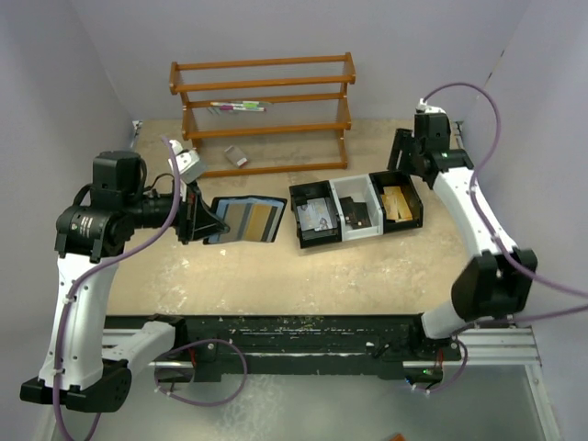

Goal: Take the credit cards out of the card holder

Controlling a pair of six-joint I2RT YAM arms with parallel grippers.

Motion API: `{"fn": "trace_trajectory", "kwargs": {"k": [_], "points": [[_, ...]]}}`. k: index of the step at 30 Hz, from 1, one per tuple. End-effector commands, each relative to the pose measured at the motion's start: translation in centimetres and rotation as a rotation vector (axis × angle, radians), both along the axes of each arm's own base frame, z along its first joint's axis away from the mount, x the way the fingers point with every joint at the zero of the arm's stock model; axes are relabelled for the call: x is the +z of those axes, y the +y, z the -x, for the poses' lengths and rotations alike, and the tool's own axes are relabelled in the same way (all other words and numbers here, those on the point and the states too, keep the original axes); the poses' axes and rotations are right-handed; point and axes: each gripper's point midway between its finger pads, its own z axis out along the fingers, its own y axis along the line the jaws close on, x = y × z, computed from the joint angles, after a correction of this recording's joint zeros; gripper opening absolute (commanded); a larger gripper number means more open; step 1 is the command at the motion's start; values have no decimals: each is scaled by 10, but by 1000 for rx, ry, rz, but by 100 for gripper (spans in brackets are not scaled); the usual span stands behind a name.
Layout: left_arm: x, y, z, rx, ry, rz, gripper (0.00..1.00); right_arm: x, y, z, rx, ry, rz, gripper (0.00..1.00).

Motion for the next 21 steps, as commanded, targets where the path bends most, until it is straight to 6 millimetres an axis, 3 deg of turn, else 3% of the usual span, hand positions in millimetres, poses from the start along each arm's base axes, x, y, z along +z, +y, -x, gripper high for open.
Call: {"fn": "trace_trajectory", "kwargs": {"k": [1,3,4,7,10,13,16,21], "points": [[46,-14,6,-72,-98,127,0,84,79,26,242,-242,-209,77],[57,-17,5,-79,-101,161,0,113,121,53,405,-319,-382,79],[62,-19,5,-86,-97,180,0,136,140,74,505,-389,-475,81],[75,-26,4,-112,-66,246,0,175,187,130,761,-507,-716,83],[85,-32,8,-159,-6,316,0,204,221,183,940,-588,-854,86],[91,-36,9,-190,52,369,0,229,248,223,1073,-633,-960,87],[98,-37,12,-208,58,388,0,230,267,241,1127,-629,-1032,88],[97,-36,20,-230,69,389,0,243,296,253,1195,-628,-1092,88]]}}
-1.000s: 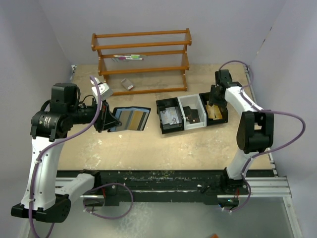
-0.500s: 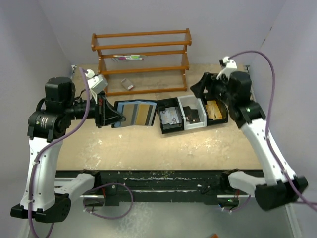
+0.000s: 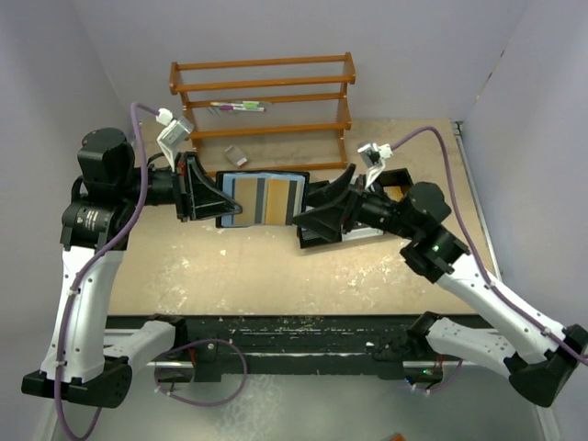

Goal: Take the credit cards out of the card holder

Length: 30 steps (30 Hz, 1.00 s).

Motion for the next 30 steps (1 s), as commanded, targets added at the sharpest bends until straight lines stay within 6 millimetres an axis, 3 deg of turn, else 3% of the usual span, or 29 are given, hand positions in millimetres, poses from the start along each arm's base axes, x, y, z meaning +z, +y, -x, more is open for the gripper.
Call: {"fn": "trace_trajectory", "kwargs": {"k": [1,6,12,15,16,20,23,27,30], "points": [[13,-1,18,-73,-34,34,0,47,19,15,82,-83,-134,87],[13,0,28,-96,-41,35,0,52,41,22,137,-85,-148,73],[7,1,35,-125,-35,27,0,62,37,35,179,-114,-194,33],[-6,3,32,-99,-82,-11,1,61,32,41,188,-119,-190,3],[-12,4,30,-78,-96,-36,5,61,32,42,190,-121,-180,0],[-35,17,13,40,-210,-195,48,47,40,39,214,-119,-57,0],[-35,28,13,93,-326,-277,70,11,49,35,255,-73,135,0],[-25,33,24,92,-440,-294,78,-31,60,30,301,-27,346,0],[-31,32,24,80,-431,-295,78,-45,76,41,361,-34,447,0]]}}
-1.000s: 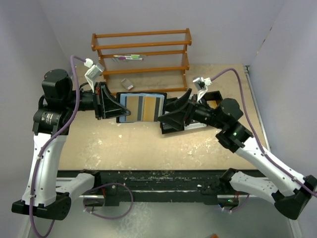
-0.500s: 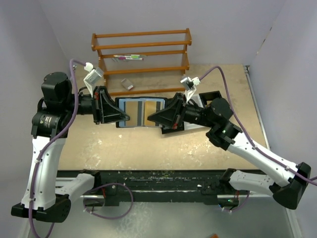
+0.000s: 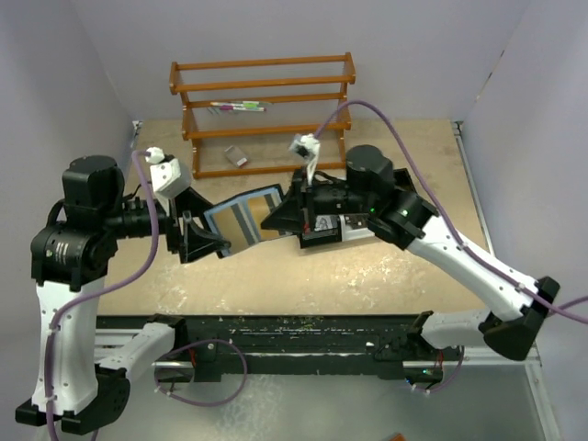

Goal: Take the credit cards out of the card holder

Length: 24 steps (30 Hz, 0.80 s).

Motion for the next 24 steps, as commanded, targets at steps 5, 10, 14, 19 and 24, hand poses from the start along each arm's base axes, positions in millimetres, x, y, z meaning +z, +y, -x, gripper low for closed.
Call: {"fn": "trace_trajectory", "kwargs": {"k": [5,10,14,19,24], "points": [[-16,4,5,-54,-81,-66,72,-42,27,37,194,-53,259,0],[-26,0,14,-123,-10,-45,66,-37,33,45,236,-61,266,0],[-42,1,4,-102,44,-68,58,-34,40,46,262,-73,270,0],[-50,0,6,-116,75,-66,53,-34,47,47,282,-76,271,0],[-53,-7,7,-159,159,-17,33,-27,60,46,311,-90,254,0]]}}
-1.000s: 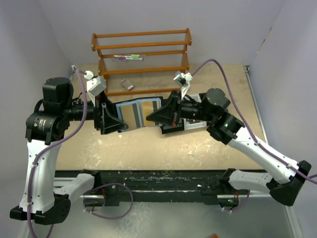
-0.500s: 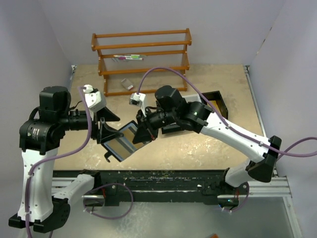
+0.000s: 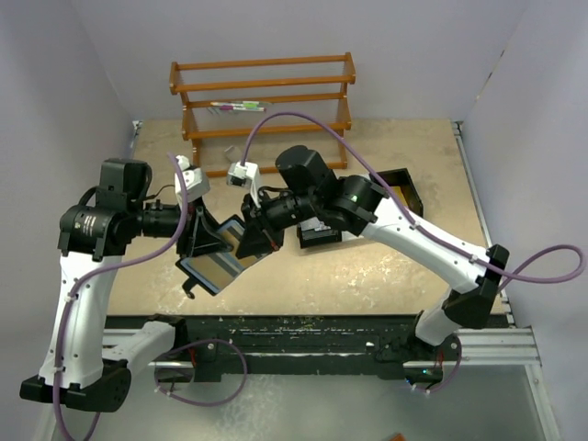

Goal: Take the credit cards out of the card holder

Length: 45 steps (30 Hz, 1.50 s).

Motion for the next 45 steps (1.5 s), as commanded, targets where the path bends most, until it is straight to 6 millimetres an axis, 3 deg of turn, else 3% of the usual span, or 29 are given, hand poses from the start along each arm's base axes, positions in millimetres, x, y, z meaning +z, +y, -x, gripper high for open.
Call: {"fn": "trace_trajectory", "kwargs": {"k": [1,3,5,10,12,15,16,17,19,22,25,28,30,32,33,35,37,39,41,45], "points": [[1,-8,2,-66,57,63,26,28,11,6,67,-40,-73,0],[1,-10,1,-81,97,76,13,29,13,4,68,-40,-74,1],[3,-12,2,-95,121,94,0,34,12,9,92,-36,-97,19],[13,-14,0,-97,135,118,0,76,-6,-15,-36,-45,-304,53],[28,-17,1,-85,152,155,0,82,-22,-23,-86,1,-428,62],[62,-23,3,-81,149,246,0,105,-50,-19,-166,26,-667,70],[78,-24,-1,-77,89,280,0,109,-56,-19,-197,26,-732,71],[88,-26,-2,-68,73,309,0,126,-65,-20,-224,0,-841,72],[105,-26,0,-49,42,360,0,126,-72,-24,-271,17,-910,73],[118,-28,2,-41,50,411,0,133,-72,-21,-271,28,-974,72],[119,-28,0,-23,67,419,0,144,-65,-13,-248,15,-1017,71],[118,-27,3,-18,68,422,0,151,-58,-10,-242,30,-1036,62],[118,-27,6,-22,66,427,0,153,-56,-10,-236,50,-1049,46],[117,-27,10,-39,63,419,0,152,-53,-10,-233,64,-1043,21],[115,-26,12,-51,61,411,2,150,-52,-11,-235,69,-1029,4],[110,-25,17,-78,61,383,17,142,-47,-6,-217,91,-938,0],[102,-23,21,-87,43,336,50,135,-45,-5,-215,66,-829,0],[90,-19,19,-75,-45,260,66,117,-39,-6,-207,27,-657,0],[77,-13,17,-70,-140,186,74,94,-36,-1,-157,7,-494,0],[50,-6,16,-75,-167,91,73,53,-36,-3,-95,-39,-245,0]]}}
